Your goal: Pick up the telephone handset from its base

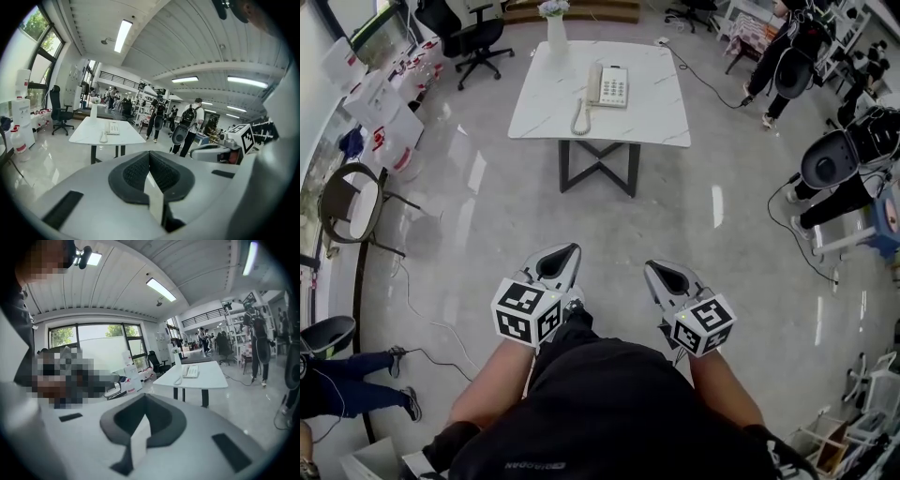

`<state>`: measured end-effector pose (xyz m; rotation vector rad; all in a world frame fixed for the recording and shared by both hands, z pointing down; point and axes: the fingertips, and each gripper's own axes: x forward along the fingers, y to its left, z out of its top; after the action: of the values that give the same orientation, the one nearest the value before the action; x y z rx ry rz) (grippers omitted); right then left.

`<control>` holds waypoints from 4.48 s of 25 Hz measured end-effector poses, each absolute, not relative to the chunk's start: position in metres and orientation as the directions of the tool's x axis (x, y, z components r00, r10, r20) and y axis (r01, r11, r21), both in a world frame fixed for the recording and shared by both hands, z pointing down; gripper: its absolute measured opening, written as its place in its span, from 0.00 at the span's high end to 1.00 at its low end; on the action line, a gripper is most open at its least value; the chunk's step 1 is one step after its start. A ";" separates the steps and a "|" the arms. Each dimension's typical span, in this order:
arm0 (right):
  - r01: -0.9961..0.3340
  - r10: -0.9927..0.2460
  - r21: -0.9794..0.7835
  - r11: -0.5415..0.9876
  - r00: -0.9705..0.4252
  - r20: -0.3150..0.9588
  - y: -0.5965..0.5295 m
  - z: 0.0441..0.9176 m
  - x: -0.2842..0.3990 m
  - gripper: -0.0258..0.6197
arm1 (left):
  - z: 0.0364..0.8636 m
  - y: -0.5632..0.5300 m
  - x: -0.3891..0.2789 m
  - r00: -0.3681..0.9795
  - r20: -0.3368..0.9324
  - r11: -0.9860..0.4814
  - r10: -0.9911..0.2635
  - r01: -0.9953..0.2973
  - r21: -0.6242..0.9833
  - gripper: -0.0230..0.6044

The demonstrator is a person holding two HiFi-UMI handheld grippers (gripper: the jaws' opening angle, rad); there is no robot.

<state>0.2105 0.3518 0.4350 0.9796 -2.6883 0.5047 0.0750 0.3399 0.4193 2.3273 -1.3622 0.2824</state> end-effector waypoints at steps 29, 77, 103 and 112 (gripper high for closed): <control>-0.723 -0.630 -0.216 0.656 -0.682 0.371 0.171 0.444 0.076 0.96 | 0.436 0.148 -0.051 0.577 0.405 -0.522 -0.709 -0.816 0.249 0.96; -0.611 -0.524 -0.291 0.737 -0.787 0.325 -0.239 0.447 0.134 0.96 | 0.430 -0.220 0.013 0.433 0.451 -0.390 -0.781 -0.901 0.191 0.96; -0.764 -0.682 -0.287 0.578 -0.645 0.344 -0.263 0.446 0.072 0.96 | 0.435 -0.257 -0.060 0.568 0.469 -0.551 -0.676 -0.813 0.189 0.96; -0.786 -0.696 -0.222 0.577 -0.616 0.370 -0.265 0.439 0.047 0.96 | 0.435 -0.258 -0.091 0.586 0.456 -0.567 -0.669 -0.800 0.196 0.96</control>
<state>0.0466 -0.2654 0.4387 1.2289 -2.5674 0.5385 -0.0909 -0.2580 0.4349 2.4370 -1.1849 0.4714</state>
